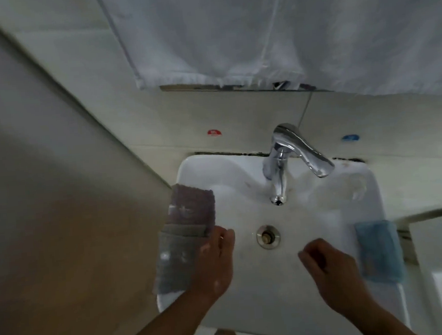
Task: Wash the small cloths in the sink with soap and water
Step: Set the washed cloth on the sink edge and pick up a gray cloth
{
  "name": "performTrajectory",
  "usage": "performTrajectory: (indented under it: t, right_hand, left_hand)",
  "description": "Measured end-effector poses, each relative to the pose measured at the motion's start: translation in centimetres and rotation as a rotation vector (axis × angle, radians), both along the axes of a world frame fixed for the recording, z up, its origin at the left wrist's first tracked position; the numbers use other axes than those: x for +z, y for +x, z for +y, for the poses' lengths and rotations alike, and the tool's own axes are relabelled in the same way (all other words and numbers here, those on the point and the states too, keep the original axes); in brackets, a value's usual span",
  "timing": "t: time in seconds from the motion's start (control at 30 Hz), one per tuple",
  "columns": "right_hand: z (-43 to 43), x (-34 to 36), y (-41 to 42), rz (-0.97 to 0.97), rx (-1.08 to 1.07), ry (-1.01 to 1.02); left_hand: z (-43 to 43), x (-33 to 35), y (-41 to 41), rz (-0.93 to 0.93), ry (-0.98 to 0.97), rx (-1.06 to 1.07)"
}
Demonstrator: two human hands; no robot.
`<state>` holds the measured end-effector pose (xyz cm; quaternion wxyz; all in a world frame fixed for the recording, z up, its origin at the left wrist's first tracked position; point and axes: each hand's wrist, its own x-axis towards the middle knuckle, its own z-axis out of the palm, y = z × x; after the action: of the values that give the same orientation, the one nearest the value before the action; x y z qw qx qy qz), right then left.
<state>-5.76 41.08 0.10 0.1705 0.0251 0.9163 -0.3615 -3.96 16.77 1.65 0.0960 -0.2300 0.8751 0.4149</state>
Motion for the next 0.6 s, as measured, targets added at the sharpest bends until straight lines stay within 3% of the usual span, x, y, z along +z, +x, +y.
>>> performTrajectory:
  t: [0.1, 0.23, 0.4, 0.6]
  right_hand:
    - [-5.6, -1.7, -0.3, -0.147, 0.210, -0.029]
    - [-12.7, -3.9, -1.0, -0.186, 0.408, -0.074]
    - [-19.0, -4.9, -1.9, -0.111, 0.468, -0.089]
    - [-21.2, -5.2, -2.0, -0.102, 0.402, -0.089]
  left_hand:
    - [-6.8, 1.1, 1.4, 0.110, -0.113, 0.005]
    - [-13.5, -1.3, 2.4, 0.210, -0.243, -0.002]
    - [-16.2, -3.4, 2.4, 0.096, -0.211, -0.096]
    - [-17.3, -4.8, 2.8, 0.067, -0.165, -0.063]
